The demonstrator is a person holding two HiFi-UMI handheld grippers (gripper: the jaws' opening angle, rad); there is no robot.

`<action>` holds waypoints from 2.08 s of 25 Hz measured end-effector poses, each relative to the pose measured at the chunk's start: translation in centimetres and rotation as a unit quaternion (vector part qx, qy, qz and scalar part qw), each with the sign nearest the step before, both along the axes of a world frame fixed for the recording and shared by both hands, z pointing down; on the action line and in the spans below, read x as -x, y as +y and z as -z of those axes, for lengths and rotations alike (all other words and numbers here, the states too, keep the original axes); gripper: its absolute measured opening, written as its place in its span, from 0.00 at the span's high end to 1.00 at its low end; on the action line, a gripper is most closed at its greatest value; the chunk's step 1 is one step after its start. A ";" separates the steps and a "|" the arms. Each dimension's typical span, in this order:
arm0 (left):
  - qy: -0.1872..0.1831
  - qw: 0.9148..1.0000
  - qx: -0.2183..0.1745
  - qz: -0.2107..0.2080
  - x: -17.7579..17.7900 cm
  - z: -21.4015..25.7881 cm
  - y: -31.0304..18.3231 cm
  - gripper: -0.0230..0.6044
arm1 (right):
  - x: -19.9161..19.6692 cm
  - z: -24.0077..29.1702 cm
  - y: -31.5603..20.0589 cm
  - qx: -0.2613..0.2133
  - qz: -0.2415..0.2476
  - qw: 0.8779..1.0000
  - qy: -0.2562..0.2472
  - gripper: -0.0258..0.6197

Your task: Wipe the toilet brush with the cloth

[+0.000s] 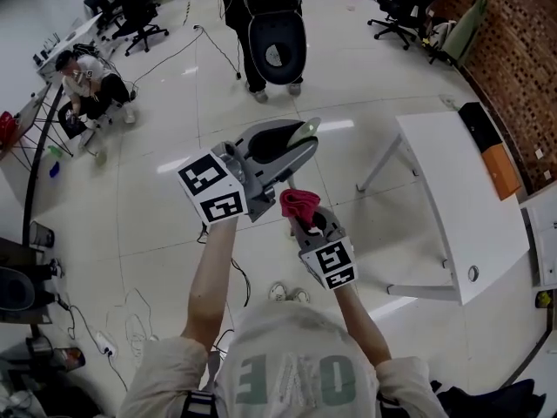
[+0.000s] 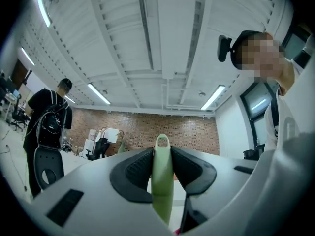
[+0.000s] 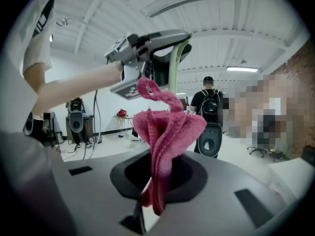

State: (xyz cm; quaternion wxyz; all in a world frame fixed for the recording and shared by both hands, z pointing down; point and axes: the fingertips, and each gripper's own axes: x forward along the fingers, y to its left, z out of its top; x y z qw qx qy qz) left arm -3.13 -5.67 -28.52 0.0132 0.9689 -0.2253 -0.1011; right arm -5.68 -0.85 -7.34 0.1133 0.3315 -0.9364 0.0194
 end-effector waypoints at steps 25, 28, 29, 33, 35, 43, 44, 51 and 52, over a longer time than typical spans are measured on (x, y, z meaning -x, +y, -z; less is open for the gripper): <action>0.001 1.000 0.022 0.010 0.7 -4.2 -1.3 0.78 | 0.8 7.6 -0.5 -0.027 -0.037 0.993 -0.105 0.91; 0.002 1.000 0.011 -0.021 1.2 -3.9 -1.0 0.78 | -2.3 4.4 -0.3 -0.001 -0.067 0.995 -0.073 0.91; 0.001 0.999 0.006 -0.039 1.3 -3.8 -0.7 0.78 | -3.6 3.3 -0.5 0.010 -0.082 0.994 -0.068 0.91; -0.002 0.993 -0.016 -0.115 0.7 -4.3 0.2 0.78 | -8.4 0.8 -1.8 0.022 -0.123 0.991 -0.044 0.91; 0.004 0.991 -0.021 -0.136 0.2 -4.9 0.2 0.78 | -10.6 0.0 -2.5 0.025 -0.137 0.990 -0.037 0.91; -0.013 0.988 -0.017 -0.152 -0.9 -11.1 -0.9 0.78 | -15.8 -6.9 -4.9 0.040 -0.163 0.986 -0.015 0.91; -0.017 0.987 -0.022 -0.156 -1.1 -13.3 -1.1 0.78 | -16.3 -9.4 -5.6 0.036 -0.161 0.986 -0.012 0.91; -0.024 0.983 -0.021 -0.183 -1.8 -41.2 -5.1 0.78 | -18.0 -37.5 -12.0 0.031 -0.170 0.985 0.006 0.91; -0.022 0.981 -0.022 -0.189 -1.9 -45.4 -5.4 0.78 | -18.1 -41.8 -12.6 0.028 -0.171 0.985 0.008 0.91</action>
